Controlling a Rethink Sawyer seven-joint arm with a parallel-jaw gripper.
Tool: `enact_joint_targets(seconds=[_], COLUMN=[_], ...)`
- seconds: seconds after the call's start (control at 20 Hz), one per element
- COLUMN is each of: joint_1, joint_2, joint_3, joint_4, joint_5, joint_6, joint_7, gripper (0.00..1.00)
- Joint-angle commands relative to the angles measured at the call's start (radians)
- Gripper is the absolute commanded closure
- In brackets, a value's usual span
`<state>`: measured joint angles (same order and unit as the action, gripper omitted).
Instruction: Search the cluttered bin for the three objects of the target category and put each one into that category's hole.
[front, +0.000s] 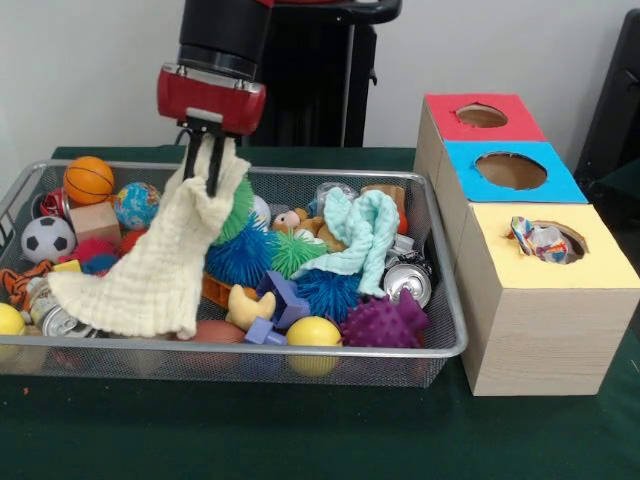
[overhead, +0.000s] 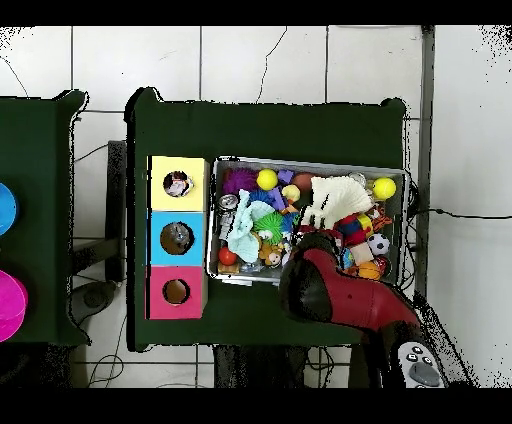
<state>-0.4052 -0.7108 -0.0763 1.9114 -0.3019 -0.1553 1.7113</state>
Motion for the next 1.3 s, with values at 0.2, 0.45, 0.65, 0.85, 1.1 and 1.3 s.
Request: enact_joint_targets(seconds=[0.2, 0.45, 0.65, 0.85, 1.1, 1.3], joint_1=[0.098, 0.148, 0.162, 0.172, 0.176, 0.167], joint_2=[-0.050, -0.031, -0.008, -0.003, 0.038, 0.074], joint_3=[0.073, 0.045, 0.037, 0.023, -0.077, -0.153], joint_4=[0.091, 0.093, 0.109, 0.115, 0.050, -0.005], joint_5=[0.171, 0.215, 0.230, 0.240, 0.194, 0.165], joint_6=[0.171, 0.143, 0.089, 0.075, 0.014, -0.036], joint_7=[0.247, 0.242, 0.240, 0.233, 0.165, 0.125], gripper=[1.00, 1.00, 1.00, 1.00, 1.00, 1.00])
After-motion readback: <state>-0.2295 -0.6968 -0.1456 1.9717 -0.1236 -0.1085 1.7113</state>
